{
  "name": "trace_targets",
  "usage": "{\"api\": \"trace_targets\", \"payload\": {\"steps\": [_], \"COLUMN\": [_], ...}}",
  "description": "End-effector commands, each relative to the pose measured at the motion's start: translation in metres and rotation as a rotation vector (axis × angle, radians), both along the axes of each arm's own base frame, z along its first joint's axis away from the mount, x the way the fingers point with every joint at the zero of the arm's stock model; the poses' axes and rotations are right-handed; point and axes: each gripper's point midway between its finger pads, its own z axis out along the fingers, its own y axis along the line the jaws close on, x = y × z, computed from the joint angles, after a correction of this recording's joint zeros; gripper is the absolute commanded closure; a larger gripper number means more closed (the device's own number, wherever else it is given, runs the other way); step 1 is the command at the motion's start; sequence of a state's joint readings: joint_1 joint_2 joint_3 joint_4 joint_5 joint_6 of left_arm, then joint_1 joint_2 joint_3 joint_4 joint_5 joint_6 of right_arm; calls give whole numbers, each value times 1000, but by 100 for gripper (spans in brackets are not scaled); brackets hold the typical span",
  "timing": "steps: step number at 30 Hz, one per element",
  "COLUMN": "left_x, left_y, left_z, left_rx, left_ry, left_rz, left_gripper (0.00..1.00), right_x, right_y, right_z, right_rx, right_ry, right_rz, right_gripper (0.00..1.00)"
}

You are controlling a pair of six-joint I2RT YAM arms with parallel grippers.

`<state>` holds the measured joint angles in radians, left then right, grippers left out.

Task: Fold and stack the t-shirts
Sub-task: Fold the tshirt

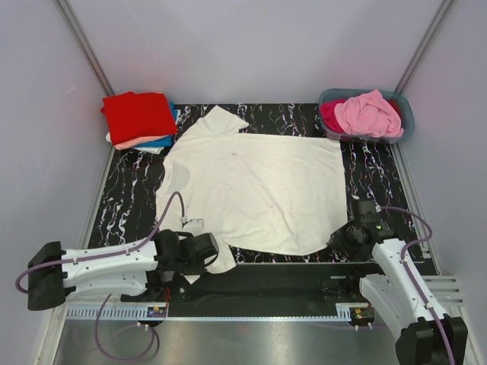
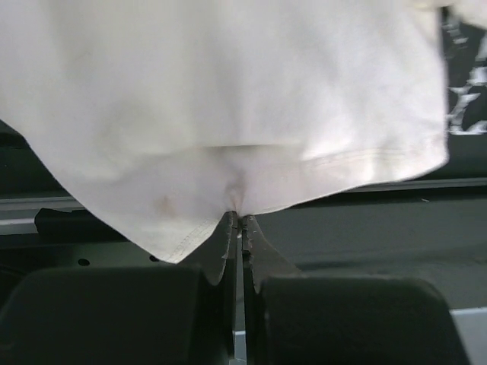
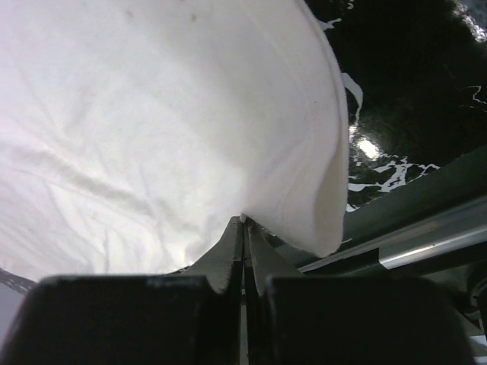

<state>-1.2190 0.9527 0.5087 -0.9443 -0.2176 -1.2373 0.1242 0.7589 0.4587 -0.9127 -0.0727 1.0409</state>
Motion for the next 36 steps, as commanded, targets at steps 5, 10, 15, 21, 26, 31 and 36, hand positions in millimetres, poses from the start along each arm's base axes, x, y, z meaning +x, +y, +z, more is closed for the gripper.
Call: {"api": "trace_targets", "payload": {"steps": [5, 10, 15, 21, 26, 31, 36], "left_x": [36, 61, 96, 136, 168, 201, 228], "left_y": [-16, -10, -5, -7, 2, 11, 18], "left_z": [55, 79, 115, 145, 154, 176, 178], "left_rx": [-86, -61, -33, 38, 95, 111, 147], "left_ry": [-127, -158, -204, -220, -197, -224, -206], "left_rz": [-1, -14, -34, -108, -120, -114, -122], "left_gripper": [100, 100, 100, 100, 100, 100, 100], "right_x": [23, 43, 63, 82, 101, 123, 144], "right_y": [-3, 0, 0, 1, -2, -7, -8], "right_z": [42, 60, 72, 75, 78, 77, 84], "right_rx": [-30, -20, -36, -47, -82, -129, -148], "right_ry": [-145, -215, -254, -268, -272, -253, -270], "right_rz": [47, 47, 57, 67, 68, 77, 71], "right_gripper": [100, 100, 100, 100, 100, 100, 100]}}
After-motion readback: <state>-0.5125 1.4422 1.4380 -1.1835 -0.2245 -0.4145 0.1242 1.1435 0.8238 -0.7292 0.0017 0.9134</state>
